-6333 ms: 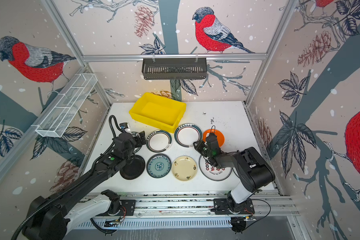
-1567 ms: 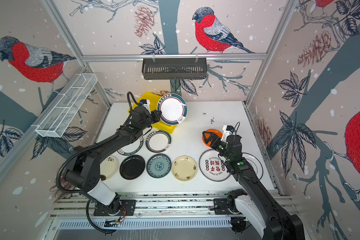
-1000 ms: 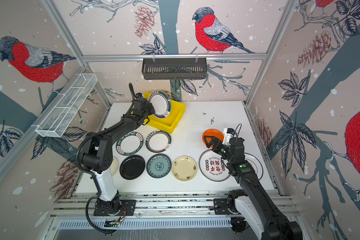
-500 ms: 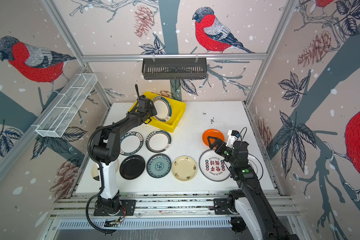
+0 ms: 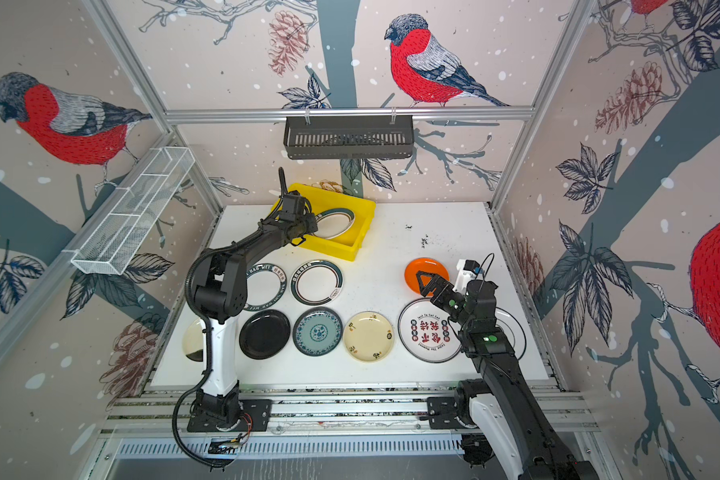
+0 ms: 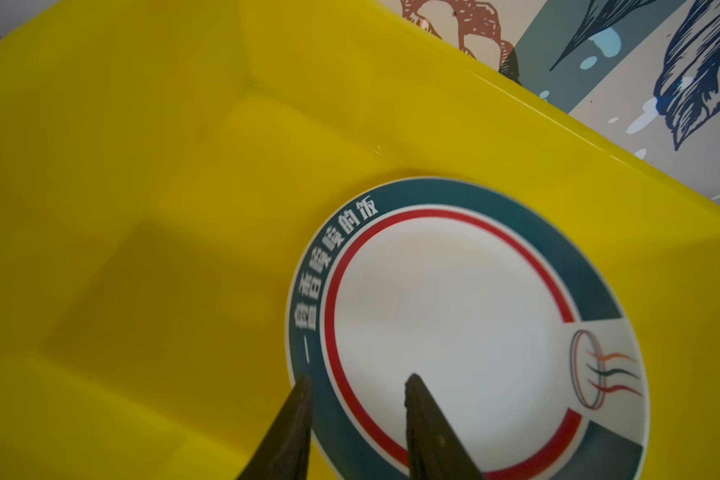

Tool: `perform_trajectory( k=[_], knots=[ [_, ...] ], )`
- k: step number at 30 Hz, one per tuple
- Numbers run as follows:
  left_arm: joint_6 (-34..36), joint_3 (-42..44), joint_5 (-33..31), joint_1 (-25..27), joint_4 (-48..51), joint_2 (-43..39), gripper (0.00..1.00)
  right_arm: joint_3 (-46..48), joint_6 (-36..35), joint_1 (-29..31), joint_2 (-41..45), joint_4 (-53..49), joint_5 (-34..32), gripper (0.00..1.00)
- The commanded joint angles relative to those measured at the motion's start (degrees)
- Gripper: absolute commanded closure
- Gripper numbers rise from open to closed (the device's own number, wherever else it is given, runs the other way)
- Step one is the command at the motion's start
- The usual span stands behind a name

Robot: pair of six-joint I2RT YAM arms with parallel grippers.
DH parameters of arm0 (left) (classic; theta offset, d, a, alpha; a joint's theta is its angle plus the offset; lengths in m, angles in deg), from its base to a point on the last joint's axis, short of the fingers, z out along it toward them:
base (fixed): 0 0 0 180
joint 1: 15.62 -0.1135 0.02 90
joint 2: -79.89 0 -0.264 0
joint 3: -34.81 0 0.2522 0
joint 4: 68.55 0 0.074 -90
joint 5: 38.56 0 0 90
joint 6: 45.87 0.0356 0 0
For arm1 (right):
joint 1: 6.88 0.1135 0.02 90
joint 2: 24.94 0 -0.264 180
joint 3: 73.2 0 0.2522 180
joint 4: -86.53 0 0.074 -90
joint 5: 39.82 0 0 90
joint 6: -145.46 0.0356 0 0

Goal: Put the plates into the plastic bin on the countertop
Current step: 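Lower the plate into the yellow bin and open left gripper, then lift left gripper out of the bin while right gripper reaches to the orange plate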

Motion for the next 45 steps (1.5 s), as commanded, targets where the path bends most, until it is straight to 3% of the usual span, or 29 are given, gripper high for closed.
perform_trajectory(
  k=[1,14,18,22,29,34,38,45],
  knots=[
    [1.97,0.19,0.29,0.33,2.88,-0.82,0.56,-0.18,0.46,-0.13,-0.75,2.08,-0.61,0.0],
    [2.46,0.66,1.98,1.34,2.08,-3.31,0.46,-1.09,-0.2,-0.18,-4.31,1.74,-1.0,0.0],
    [3.13,1.66,2.12,1.89,1.74,-5.67,0.39,-1.36,-1.38,-0.61,-5.95,-1.41,-4.21,0.01],
    [5.25,6.49,0.25,3.64,-1.68,-11.4,0.3,-3.55,-3.8,-5.75,-11.28,-8.01,-4.4,0.0],
    [4.16,17.66,0.12,7.06,-7.47,-23.56,0.24,-6.24,-9.09,-10.87,-20.22,-16.41,-6.02,0.01],
    [1.07,28.15,2.9,9.77,-13.83,-30.96,0.2,-5.1,-10.59,-11.25,-19.54,-18.1,-6.53,0.0],
    [1.31,31.15,3.9,12.16,-13.79,-32.95,0.19,-4.85,-11.63,-11.92,-18.19,-18.88,-8.97,0.0],
    [1.07,36.67,5.73,16.42,-18.62,-35.77,0.13,-5.07,-13.22,-14.74,-21.01,-12.82,3.25,0.04]
  ],
)
